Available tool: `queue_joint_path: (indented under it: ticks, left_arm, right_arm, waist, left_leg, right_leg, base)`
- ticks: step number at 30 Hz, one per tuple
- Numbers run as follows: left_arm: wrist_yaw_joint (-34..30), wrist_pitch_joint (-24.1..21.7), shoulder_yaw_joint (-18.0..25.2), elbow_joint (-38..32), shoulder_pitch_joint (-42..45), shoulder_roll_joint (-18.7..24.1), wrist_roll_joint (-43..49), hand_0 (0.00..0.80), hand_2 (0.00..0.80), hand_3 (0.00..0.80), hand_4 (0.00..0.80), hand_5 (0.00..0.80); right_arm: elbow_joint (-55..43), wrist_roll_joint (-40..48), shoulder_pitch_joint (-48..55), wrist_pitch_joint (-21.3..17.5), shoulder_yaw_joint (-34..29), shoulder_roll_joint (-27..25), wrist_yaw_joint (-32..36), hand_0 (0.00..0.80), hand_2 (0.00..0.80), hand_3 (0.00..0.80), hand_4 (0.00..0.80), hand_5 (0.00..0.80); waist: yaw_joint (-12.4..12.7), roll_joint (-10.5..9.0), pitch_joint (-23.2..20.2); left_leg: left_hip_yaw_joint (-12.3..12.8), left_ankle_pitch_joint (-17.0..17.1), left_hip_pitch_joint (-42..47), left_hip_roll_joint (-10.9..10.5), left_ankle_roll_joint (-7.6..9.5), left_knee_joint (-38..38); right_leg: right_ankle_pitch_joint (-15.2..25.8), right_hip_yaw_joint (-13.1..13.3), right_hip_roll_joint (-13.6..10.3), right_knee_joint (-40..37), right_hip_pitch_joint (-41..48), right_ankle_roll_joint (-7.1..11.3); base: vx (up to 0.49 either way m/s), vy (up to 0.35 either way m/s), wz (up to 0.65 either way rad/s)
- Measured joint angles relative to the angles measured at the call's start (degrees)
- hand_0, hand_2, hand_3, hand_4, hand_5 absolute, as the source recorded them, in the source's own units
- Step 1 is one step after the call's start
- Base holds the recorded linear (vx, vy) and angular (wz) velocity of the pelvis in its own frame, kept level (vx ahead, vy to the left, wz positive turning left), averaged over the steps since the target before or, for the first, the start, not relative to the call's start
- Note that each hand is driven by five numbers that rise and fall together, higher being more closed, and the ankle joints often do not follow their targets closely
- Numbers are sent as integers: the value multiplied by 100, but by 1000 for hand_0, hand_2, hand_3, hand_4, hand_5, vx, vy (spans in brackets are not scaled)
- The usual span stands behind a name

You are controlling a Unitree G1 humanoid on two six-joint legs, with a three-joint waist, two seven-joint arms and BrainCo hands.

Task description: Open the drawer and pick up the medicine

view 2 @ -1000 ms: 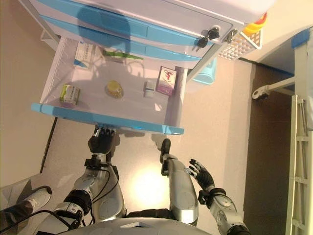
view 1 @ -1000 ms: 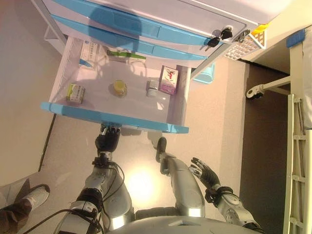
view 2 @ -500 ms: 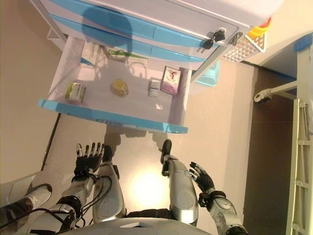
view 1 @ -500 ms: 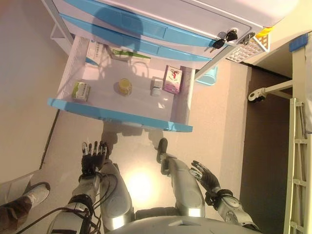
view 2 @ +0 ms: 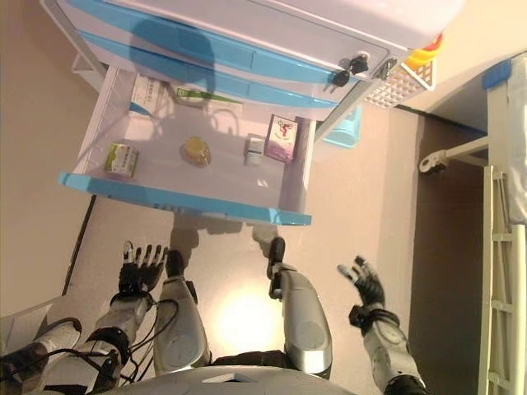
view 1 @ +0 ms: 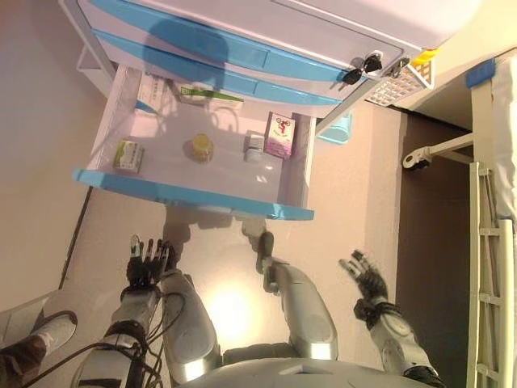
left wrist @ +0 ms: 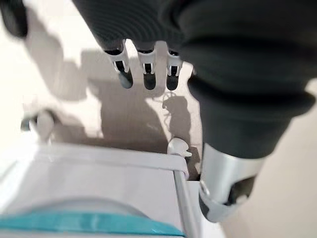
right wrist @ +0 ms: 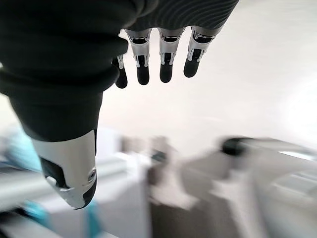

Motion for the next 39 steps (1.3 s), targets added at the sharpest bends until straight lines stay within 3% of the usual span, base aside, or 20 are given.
queue_joint_path:
  ticks: [5,8,11,15,21,28,39]
  left_arm:
    - [-216,2,125,-256,1017,-32,903,0,0,0,0,0]
    - [-354,-146,123,-265,1405,-178,1357,0,0,0,0,0]
    - [-547,-289,118,-329,1660,-434,1644,0,0,0,0,0]
    - [-780,-389,102,-416,1884,-608,1783,0,0,0,0,0]
    - [-896,-410,76,-410,2088,-610,2026,0,0,0,0,0]
    - [-525,-659,60,-412,2093,-575,2252,0,0,0,0,0]
    - [-327,-874,-187,-433,2080,-474,2463,0,0,0,0,0]
  right_arm:
    - [-885,-139,90,-498,-992,-182,-234,0,0,0,0,0]
    - [-1542,-745,51,-663,-1283,-597,-317,0,0,0,0,0]
    - [-2298,-1470,101,-749,-1565,-1119,-307,0,0,0,0,0]
    - [-3091,-2203,28,-718,-1648,-1981,-70,0,0,0,0,0]
    - [-3791,-2569,-267,-555,-1706,-2509,491,0,0,0,0,0]
    - [-4204,-2848,-413,-319,-1309,-2787,1287,0,0,0,0,0]
    - [-4137,-3655,-741,13,18,-2883,1394,0,0,0,0,0]
  waist:
    - [172,3,-3]
    - [222,32,-8]
    - [346,204,-142]
    - [520,461,-490]
    - [646,471,-696]
    - [781,459,-830]
    - [943,477,-826]
  left_leg:
    - [137,8,231,-68,24,-195]
    - [183,76,316,-238,106,-325]
    - [195,55,476,-383,172,-416]
    - [229,67,496,-502,245,-525]
    - [175,97,599,-601,263,-591]
    - [55,98,606,-606,263,-592]
    - [-23,148,462,-713,340,-604]
  right_leg:
    - [7,79,-64,-105,131,16]
    - [70,73,-219,-192,202,88]
    - [114,5,-327,-393,458,169]
    - [133,-59,-454,-527,570,246]
    - [118,-190,-533,-631,775,316]
    - [100,-349,-535,-689,941,339]
    - [52,-530,-689,-678,965,371]
  base:
    - [23,85,-3]
    - [40,91,7]
    - [46,83,16]
    - [35,65,17]
    - [44,32,12]
    - [27,12,11]
    - [-33,3,12]
